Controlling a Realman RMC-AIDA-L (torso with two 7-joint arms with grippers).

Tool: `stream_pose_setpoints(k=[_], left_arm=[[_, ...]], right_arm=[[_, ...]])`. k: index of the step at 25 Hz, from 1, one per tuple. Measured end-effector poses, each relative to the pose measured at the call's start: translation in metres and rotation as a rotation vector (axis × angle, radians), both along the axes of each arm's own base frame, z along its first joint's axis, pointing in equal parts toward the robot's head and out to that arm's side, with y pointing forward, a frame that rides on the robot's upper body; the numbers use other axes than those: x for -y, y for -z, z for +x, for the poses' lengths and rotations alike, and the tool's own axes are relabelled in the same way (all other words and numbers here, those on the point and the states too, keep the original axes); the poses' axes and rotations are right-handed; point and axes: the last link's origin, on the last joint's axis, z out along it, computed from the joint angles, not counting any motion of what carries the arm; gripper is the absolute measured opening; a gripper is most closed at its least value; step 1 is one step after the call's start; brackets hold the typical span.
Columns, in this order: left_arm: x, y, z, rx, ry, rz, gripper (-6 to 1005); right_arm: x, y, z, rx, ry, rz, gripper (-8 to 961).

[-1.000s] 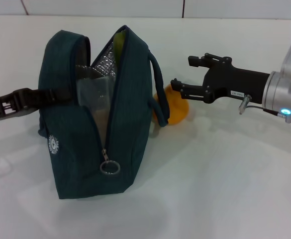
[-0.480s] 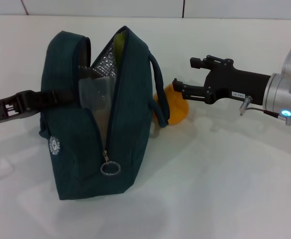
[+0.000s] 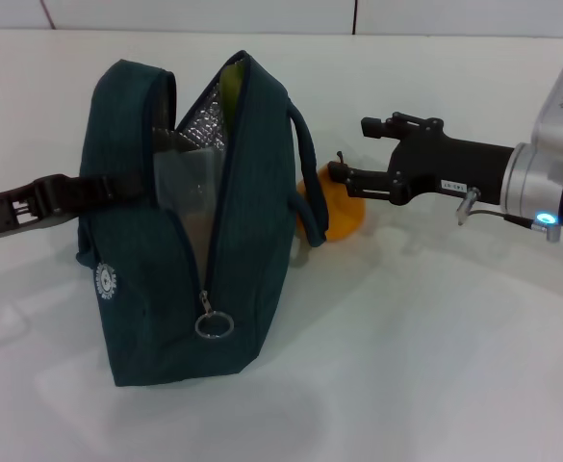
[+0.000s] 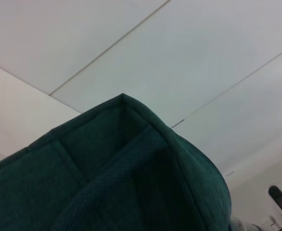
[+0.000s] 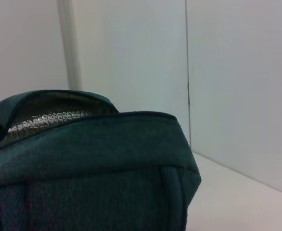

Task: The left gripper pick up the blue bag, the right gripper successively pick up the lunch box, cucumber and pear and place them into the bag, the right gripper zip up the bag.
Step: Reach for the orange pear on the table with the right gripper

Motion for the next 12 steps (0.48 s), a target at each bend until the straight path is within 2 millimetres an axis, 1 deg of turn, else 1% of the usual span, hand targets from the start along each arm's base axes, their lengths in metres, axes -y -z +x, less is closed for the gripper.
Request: stream_pose_setpoints(k=[12], left_arm=[[-0.0009,0.0024,-0.0003,0.005,-0.001,0.002,36]], right_arm=[[-0.0038,0.0033,-0.0099,0.0,-0.024,-0.002,793]])
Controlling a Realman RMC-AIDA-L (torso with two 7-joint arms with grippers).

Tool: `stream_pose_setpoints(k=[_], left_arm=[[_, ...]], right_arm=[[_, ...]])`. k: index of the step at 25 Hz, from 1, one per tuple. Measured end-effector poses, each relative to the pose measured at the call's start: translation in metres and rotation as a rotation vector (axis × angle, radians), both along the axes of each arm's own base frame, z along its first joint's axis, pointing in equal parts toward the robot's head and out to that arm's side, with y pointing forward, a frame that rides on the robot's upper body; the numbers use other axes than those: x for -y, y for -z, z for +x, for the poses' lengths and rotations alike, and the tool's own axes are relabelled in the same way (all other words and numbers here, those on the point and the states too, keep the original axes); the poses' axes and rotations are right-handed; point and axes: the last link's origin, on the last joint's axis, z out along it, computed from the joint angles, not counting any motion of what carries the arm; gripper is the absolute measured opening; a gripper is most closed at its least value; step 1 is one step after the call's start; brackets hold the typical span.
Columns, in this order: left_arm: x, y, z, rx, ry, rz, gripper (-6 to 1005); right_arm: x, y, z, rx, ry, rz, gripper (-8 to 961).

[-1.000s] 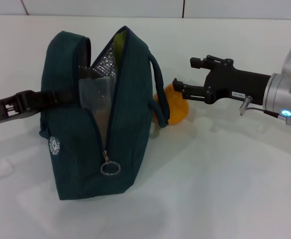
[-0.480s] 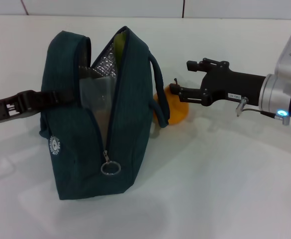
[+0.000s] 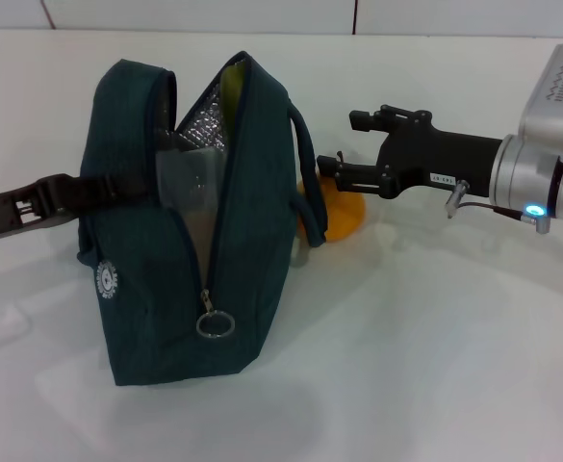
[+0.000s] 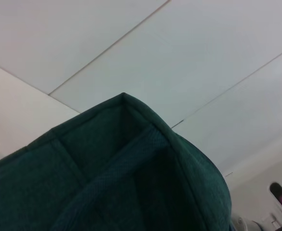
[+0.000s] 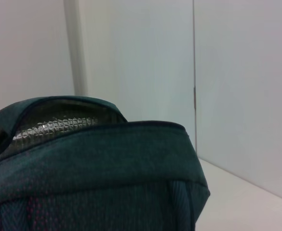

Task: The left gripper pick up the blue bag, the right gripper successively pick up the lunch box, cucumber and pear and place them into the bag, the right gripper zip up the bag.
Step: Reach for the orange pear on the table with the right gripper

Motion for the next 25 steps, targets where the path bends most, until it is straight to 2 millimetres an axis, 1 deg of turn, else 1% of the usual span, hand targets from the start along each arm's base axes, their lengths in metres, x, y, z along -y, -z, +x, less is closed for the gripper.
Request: stream_pose_setpoints(k=[1,9,20,25], left_arm=[[-0.0005,0.0,-0.0002,-0.002,-0.001,0.002,36],[-0.0013,0.0002,-0.0006,-0.006,-0.004,0.007,36],[-0.0021,0.0004,-0.0012,-0.014,0.0,0.015,36],[-0.0021,0.0004,-0.0012,-0.014,0.0,0.015,36]], right_arm=[[0.0,0.0001,0.0,0.001,0.0,0.0,793],[0.0004,0.0036,-0.0015,0.021,-0.011,-0.009,675],[0.0007,0.006,-0.0049,0.018,-0.015,-0.012,642],[0.0008,0.007,-0.0065,0.023,-0.022,-0.016,543]])
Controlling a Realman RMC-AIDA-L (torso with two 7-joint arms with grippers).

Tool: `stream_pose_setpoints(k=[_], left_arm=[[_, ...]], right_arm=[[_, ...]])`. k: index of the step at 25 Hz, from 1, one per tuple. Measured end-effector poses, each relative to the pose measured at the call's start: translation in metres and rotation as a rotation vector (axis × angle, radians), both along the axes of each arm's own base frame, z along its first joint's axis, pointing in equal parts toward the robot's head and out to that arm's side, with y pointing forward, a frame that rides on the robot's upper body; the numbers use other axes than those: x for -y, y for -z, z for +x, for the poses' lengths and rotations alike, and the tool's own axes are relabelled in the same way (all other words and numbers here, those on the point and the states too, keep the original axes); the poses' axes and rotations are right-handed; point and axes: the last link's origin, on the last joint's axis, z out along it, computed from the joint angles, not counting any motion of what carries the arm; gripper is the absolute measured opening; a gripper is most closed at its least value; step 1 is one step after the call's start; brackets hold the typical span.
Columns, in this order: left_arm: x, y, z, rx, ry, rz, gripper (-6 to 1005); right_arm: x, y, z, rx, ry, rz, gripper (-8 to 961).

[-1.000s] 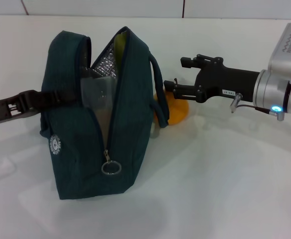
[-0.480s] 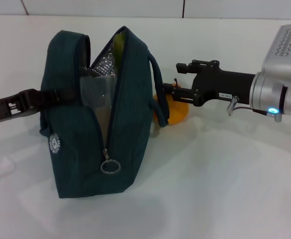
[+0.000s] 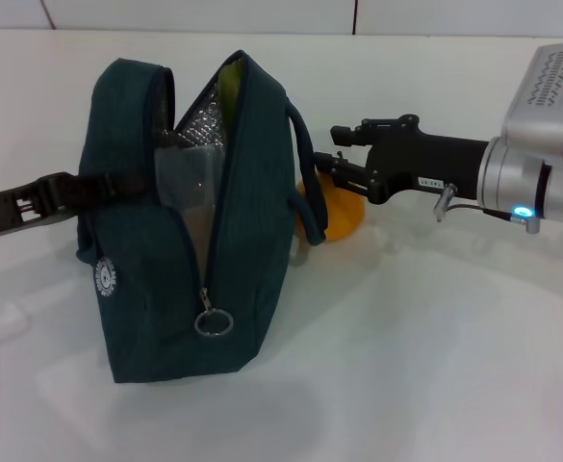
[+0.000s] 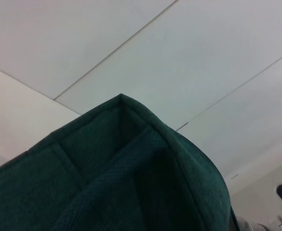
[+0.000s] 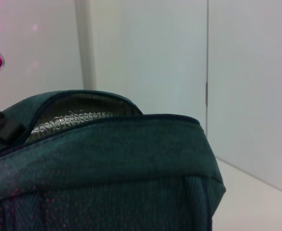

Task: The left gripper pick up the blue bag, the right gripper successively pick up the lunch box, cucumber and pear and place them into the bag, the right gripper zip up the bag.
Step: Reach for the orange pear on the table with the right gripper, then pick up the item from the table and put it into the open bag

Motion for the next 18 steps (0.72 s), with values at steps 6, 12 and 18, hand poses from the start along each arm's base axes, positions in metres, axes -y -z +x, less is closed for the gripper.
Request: stream_pose_setpoints(k=[6,12,18], left_arm=[[0.0003,-0.0002,-0.0004,0.0,-0.002,0.001,36],[0.0012,-0.0006,-0.0015,-0.001,-0.004,0.002,36],[0.0017,-0.0011,-0.0023,-0.002,-0.006,0.004,36]], right_arm=[[0.0003,0.0004,0.0005,0.001,0.003,-0.003,395],[0.0012,0.0004,-0.0004,-0.003,-0.003,-0.006,250],[0.0023,0.0003,0.0003,-0.005,-0.004,-0.007,61]])
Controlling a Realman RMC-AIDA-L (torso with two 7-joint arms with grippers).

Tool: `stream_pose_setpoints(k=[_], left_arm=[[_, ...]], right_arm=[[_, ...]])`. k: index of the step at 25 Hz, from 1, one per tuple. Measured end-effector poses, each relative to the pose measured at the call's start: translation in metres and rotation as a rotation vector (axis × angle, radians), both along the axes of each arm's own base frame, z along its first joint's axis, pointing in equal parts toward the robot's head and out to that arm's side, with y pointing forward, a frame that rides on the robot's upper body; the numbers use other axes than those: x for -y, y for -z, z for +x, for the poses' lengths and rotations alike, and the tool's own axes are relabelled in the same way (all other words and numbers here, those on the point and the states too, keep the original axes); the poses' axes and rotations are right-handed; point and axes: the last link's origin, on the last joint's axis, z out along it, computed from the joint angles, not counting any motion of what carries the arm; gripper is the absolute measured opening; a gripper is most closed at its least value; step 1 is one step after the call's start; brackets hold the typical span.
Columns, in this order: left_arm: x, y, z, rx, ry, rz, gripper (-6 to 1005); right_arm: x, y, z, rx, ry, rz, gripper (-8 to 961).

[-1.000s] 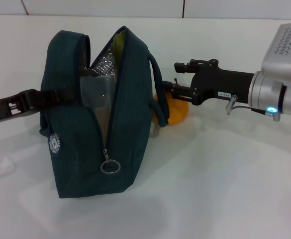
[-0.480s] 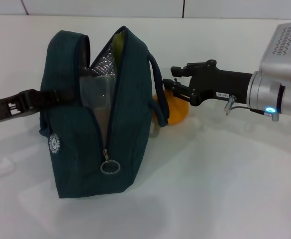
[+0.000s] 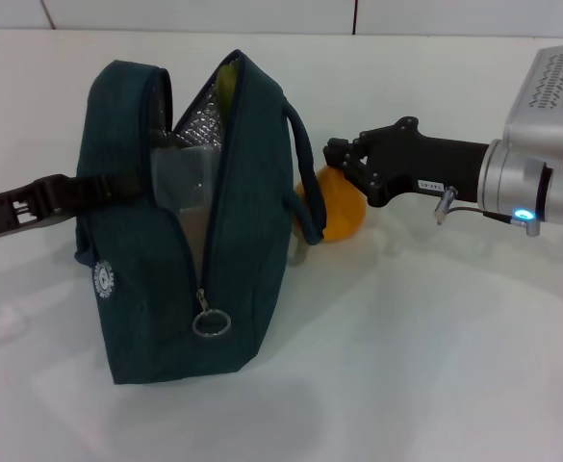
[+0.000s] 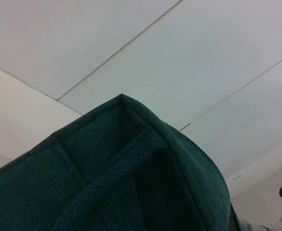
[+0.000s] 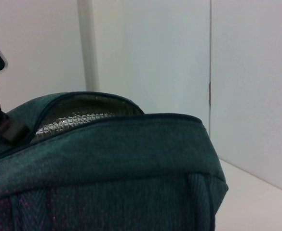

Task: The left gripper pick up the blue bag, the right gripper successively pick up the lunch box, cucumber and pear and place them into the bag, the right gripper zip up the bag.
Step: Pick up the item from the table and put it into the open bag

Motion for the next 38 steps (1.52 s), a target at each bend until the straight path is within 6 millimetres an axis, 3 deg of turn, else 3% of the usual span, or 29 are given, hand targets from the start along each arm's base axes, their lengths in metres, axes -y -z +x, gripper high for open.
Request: stream_pose_setpoints(k=[1,17,32,38], left_arm=[[0.0,0.0,0.0,0.0,0.0,0.0,36],[0.004,-0.001,-0.002,0.002,-0.001,-0.007,36],[0.01,-0.002,0.01,0.072,0.057,-0.025,36],[0.011,-0.002,0.016,0.094,0.087,-0.037,36]], right_arm=[[0.0,0.0,0.0,-0.001,-0.002,-0.001,27],[0.005,-0.012,-0.003,-0.073,-0.017,0.024,36],[0.011,-0.073,0.006,-0.304,-0.043,0.127,57],[0.016,-0.088,-0.011,-0.377,-0.135,0.129,66]])
